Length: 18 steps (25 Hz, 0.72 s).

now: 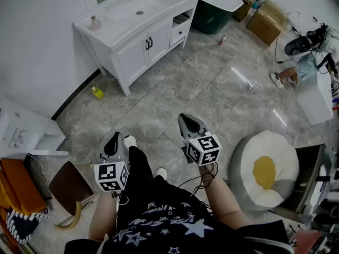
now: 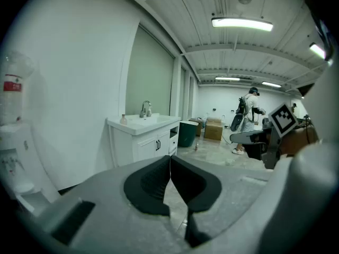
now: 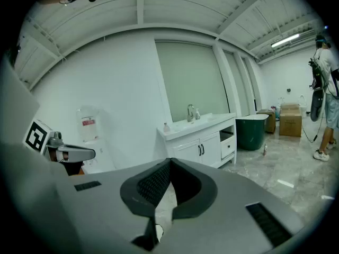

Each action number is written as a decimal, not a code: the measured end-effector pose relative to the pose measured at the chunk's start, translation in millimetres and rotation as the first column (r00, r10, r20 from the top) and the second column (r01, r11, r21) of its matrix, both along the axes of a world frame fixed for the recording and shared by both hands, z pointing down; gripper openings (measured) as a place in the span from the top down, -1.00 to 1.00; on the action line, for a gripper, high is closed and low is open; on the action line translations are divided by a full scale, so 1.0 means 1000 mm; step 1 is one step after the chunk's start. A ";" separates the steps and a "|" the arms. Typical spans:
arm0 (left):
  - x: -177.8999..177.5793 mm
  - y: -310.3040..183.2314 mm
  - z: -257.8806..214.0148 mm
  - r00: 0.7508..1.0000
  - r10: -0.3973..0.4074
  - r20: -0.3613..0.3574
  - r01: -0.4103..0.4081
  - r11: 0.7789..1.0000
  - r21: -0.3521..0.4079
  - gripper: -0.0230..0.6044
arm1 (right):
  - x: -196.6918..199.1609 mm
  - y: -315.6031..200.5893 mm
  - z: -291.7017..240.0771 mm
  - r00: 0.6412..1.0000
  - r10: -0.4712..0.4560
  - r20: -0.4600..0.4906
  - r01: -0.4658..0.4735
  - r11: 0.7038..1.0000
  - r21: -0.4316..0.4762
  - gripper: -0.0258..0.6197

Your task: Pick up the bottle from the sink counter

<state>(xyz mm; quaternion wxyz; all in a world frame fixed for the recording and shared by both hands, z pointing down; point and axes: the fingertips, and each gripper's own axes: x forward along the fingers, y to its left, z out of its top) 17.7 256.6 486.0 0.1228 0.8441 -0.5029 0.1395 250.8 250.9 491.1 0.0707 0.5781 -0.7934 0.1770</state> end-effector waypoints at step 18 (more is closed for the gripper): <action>-0.056 -0.092 0.000 0.996 -0.083 -0.023 0.083 0.996 0.017 0.86 | -0.040 -0.102 -0.030 1.000 -0.024 0.012 0.023 0.997 0.079 0.91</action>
